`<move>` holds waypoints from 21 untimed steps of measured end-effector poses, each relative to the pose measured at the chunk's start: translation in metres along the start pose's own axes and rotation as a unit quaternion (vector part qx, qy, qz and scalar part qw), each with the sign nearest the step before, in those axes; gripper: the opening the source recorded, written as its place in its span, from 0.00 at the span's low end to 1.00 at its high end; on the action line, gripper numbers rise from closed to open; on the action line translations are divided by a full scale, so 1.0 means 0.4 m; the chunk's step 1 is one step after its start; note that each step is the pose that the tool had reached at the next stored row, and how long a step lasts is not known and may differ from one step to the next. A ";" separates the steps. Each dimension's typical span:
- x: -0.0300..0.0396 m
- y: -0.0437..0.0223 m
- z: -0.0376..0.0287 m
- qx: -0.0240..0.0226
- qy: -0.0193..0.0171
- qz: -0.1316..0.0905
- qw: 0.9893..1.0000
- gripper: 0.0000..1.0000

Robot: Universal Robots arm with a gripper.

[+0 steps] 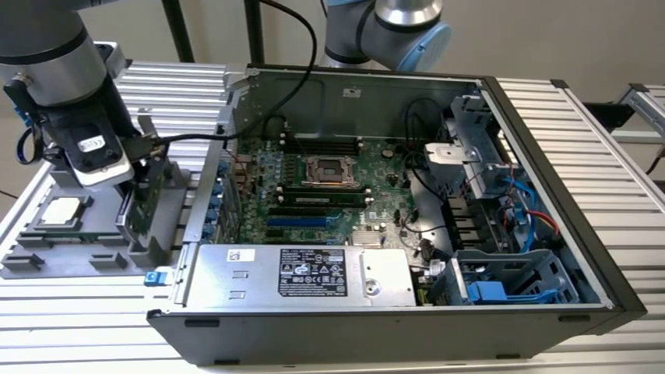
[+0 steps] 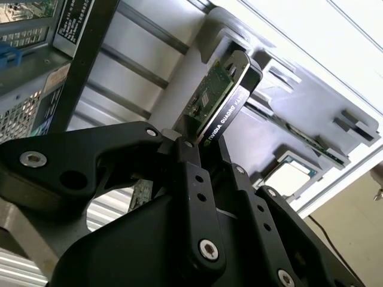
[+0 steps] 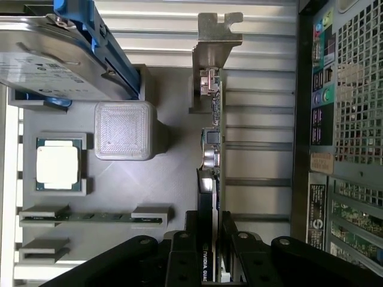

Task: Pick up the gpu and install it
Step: 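Pick up the gpu and move the gpu toward the slot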

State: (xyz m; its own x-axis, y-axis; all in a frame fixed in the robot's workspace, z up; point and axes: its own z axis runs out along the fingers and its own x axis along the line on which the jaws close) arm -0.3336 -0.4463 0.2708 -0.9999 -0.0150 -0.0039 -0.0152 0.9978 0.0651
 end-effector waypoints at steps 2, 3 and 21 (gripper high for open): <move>0.000 0.000 -0.004 0.000 0.000 0.000 1.000 0.00; 0.000 0.000 -0.005 0.000 0.000 0.000 1.000 0.00; 0.000 0.001 -0.022 0.000 0.000 0.000 1.000 0.00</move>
State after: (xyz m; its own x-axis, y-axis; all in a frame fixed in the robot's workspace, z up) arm -0.3336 -0.4463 0.2794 -0.9999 -0.0146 -0.0039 -0.0149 0.9978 0.0651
